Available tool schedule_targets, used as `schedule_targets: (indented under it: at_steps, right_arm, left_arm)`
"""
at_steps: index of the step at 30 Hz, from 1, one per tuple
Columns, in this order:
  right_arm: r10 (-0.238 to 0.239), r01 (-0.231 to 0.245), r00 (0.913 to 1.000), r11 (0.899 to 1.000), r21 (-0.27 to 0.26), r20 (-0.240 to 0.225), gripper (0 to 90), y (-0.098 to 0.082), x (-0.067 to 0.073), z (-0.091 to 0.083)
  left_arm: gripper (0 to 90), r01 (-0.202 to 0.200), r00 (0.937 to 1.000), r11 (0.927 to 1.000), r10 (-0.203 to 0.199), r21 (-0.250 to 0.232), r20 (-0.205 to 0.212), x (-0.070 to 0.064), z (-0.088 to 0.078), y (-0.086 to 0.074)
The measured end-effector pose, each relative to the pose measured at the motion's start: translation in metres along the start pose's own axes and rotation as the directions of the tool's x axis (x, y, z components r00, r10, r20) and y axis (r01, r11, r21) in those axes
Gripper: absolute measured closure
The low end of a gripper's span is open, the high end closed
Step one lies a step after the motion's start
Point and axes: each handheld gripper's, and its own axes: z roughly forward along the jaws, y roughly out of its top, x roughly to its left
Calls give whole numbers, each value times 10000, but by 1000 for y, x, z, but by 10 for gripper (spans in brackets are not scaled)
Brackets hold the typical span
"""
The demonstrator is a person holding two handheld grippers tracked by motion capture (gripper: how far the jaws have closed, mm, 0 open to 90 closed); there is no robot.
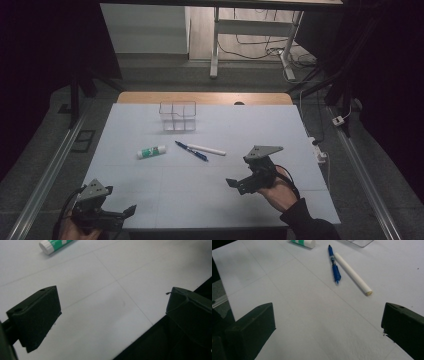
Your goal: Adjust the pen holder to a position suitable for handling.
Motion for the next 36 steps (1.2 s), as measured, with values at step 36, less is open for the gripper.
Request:
schedule_targets:
  at_steps: [36]
  right_arm:
    - [126, -115, 9990, 9996, -272, 420, 0, 36, -30, 51]
  left_arm:
    - [0, -947, 9946, 9953, 955, -223, 396, 62, 80, 97]
